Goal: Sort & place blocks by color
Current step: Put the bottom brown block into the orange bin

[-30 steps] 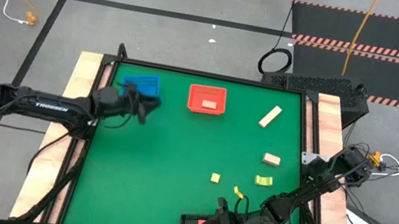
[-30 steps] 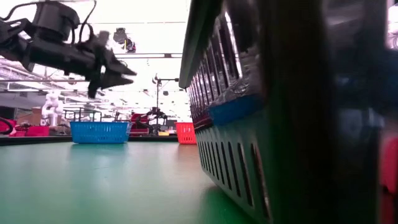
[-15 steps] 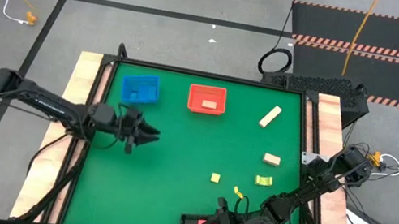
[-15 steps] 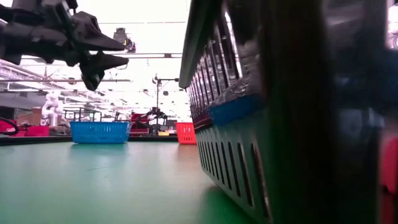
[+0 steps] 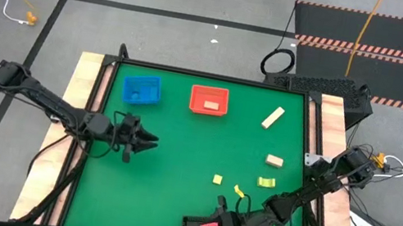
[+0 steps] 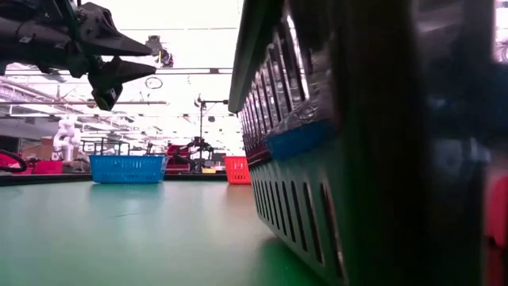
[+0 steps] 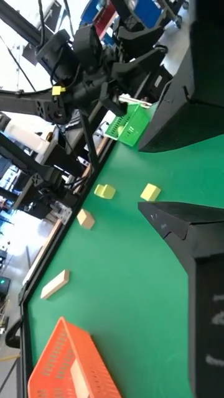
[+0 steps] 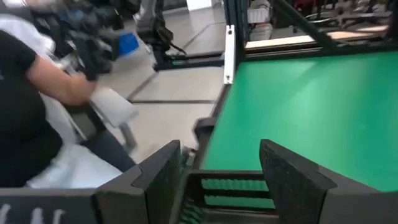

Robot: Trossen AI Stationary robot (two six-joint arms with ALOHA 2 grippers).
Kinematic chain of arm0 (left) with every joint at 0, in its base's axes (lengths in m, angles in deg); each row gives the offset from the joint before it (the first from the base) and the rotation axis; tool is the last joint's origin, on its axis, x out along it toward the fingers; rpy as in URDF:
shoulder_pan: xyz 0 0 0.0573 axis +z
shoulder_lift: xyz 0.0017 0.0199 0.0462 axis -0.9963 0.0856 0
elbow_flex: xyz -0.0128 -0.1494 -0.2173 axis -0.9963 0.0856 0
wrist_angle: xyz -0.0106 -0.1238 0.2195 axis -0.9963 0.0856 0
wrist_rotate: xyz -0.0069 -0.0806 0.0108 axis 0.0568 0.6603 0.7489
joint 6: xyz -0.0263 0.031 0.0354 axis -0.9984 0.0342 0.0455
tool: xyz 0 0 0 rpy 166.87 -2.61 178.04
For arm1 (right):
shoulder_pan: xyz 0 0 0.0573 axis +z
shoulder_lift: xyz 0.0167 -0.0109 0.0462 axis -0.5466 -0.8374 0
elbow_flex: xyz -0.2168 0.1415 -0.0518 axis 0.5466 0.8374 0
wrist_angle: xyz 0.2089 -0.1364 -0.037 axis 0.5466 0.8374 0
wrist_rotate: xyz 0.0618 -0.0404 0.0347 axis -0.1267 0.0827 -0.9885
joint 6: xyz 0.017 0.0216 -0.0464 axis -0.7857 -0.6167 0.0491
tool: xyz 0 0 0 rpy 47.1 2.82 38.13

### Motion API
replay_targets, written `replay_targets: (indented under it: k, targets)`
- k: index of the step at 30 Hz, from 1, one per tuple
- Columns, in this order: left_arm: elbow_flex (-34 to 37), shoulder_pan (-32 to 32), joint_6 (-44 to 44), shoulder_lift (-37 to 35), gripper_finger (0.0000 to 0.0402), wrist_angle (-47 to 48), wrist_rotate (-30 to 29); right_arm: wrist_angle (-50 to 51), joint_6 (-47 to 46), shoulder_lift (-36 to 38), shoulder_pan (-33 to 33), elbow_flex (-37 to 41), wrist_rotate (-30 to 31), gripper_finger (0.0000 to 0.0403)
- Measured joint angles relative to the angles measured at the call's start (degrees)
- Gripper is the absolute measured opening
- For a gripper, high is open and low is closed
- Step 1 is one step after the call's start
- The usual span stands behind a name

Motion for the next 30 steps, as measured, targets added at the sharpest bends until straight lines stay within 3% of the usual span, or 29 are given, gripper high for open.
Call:
replay_targets:
  k: [4, 9, 16, 20, 23, 30]
  targets:
    - [0.0, -0.63, 0.13, 0.0, 0.0138, -1.76, -1.83, -1.21, 0.08, 0.0, -0.01, 0.0, 0.18, 0.021]
    - [0.0, -0.61, 1.36, -0.01, 0.0138, -3.19, -2.97, -2.0, -2.1, 0.02, -0.9, 0.0, 4.71, 0.021]
    - [0.01, -0.61, 1.18, -0.01, 0.0138, -3.12, -3.36, -7.07, -2.66, 0.02, -4.33, 0.0, 4.75, 0.021]
    - [0.0, -0.59, 0.7, 0.0, 0.0138, -3.1, -3.38, -7.85, -7.81, 0.18, -7.59, 0.0, 4.77, 0.021]
    - [0.02, -0.59, 0.15, -0.02, 0.0138, -3.1, -3.38, -1.04, -11.59, 2.26, -10.01, 0.0, 4.62, 0.021]
    - [0.02, -0.59, -0.59, -0.02, 0.0138, -3.01, -3.38, 27.14, -13.6, 14.13, -15.34, 0.0, 7.06, 0.021]
